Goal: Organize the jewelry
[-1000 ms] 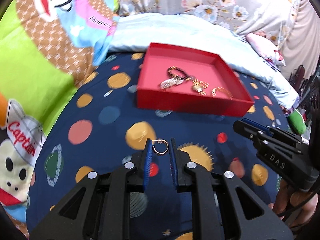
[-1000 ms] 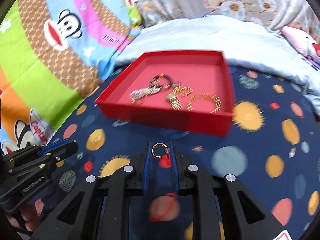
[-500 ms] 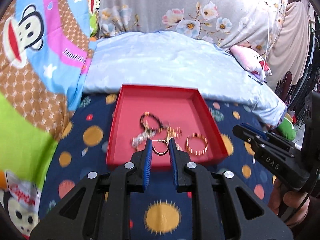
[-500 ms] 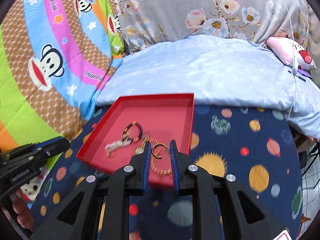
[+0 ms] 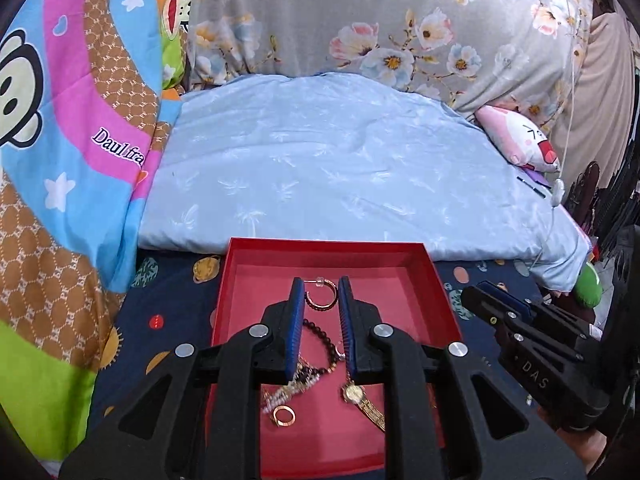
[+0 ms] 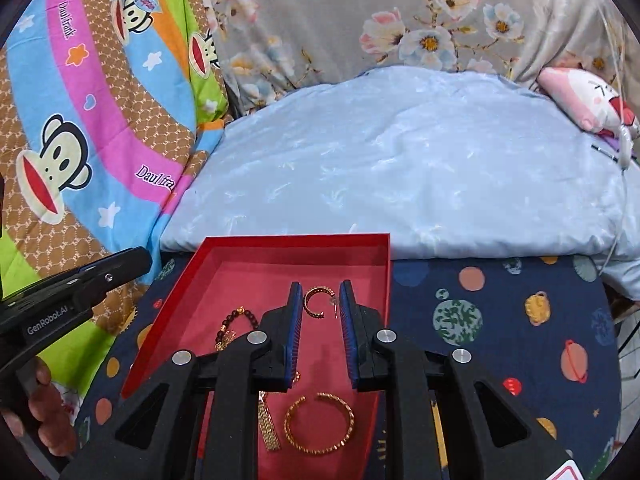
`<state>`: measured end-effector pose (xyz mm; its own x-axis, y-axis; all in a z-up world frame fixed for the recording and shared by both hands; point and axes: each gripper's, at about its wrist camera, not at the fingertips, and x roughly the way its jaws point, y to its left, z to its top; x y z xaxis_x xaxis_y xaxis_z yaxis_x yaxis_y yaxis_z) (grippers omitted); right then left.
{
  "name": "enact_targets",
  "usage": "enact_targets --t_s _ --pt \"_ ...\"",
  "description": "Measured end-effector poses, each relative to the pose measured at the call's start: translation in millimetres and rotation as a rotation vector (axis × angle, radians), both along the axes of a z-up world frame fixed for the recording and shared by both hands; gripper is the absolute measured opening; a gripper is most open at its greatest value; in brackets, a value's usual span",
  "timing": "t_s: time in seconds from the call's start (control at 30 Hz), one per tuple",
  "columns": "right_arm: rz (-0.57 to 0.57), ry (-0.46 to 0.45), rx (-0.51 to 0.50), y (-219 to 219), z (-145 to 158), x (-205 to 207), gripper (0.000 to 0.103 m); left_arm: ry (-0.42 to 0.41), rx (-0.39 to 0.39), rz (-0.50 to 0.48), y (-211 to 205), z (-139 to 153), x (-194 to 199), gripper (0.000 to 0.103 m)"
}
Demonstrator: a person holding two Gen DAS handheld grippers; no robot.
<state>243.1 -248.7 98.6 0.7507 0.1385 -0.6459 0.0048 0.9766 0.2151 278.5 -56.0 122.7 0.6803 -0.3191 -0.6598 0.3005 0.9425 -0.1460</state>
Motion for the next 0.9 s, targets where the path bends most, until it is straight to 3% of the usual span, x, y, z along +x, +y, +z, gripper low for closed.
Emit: enact_targets --t_s 0.53,0.6,0.63,0.9 --pt "0.034 0.09 -0.024 9 -44 39 0.02 0.103 0.053 0.054 1 -58 56 0.017" --pt "0.027 0.071 -0.029 9 -41 37 0.027 0.107 0.063 0.075 1 -62 58 0.035" --pt "0.024 0.066 -0.031 9 -40 37 0.03 0.102 0.073 0.092 1 -63 58 0.049" --pt "0.012 0.055 -0.002 5 -40 33 0.031 0.084 0.076 0.11 3 -62 55 0.05"
